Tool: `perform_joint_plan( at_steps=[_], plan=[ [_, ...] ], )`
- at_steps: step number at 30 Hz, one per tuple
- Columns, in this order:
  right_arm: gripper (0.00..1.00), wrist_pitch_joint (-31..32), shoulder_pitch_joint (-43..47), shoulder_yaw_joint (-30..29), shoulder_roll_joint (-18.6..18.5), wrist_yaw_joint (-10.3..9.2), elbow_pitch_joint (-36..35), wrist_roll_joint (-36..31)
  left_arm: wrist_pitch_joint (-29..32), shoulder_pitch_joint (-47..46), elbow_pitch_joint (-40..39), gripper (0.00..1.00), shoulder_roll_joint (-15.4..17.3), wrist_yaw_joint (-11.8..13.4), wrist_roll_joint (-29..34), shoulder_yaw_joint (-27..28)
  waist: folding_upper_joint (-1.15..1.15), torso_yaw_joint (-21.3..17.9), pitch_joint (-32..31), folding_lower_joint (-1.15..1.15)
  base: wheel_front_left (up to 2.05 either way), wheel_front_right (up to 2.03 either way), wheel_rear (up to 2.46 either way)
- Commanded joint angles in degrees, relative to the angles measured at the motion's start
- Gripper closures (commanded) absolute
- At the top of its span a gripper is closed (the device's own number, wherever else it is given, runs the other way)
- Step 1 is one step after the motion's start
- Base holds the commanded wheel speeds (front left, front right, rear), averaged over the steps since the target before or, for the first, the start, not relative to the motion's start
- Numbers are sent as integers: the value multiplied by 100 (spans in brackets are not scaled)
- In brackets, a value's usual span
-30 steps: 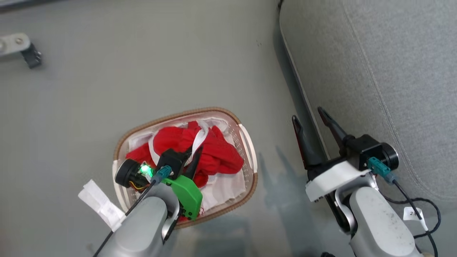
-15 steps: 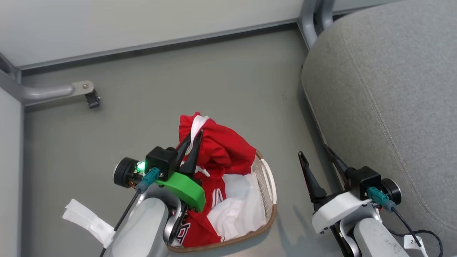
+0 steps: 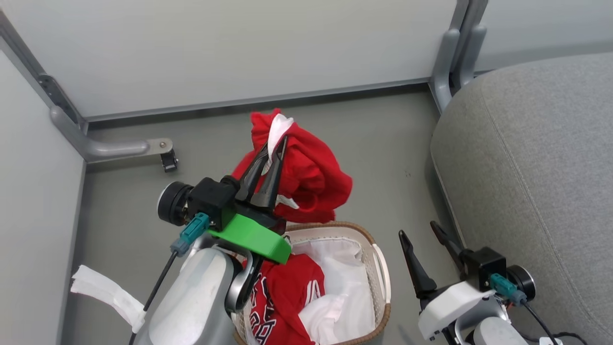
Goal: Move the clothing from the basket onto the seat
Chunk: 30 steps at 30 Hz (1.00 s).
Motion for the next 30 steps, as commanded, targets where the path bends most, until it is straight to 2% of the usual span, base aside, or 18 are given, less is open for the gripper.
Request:
perform_joint_plan(
  at_steps=[1,11,19,26,30],
  plan=[
    [0,-28,131,10,-28,-6,32,33,-4,-72,-92,100,5,-27,-83,-33,0,80,-158,1,0,0,0],
    [0,-28,190,212,-28,-6,-32,133,-4,-12,-408,100,5,176,-273,-234,0,88,-319,1,0,0,0],
    [0,-28,-745,1034,-106,-6,-537,-70,-3,109,-387,100,6,211,-356,-323,0,106,-211,1,0,0,0],
    [0,-28,-1844,1824,-313,-6,-68,-68,-4,85,-386,100,7,203,-454,-447,0,191,-148,1,0,0,0],
    [0,-21,-2223,2088,-340,-6,523,-91,-4,84,-400,100,6,199,-501,-537,0,256,-149,1,0,0,0]
  ],
)
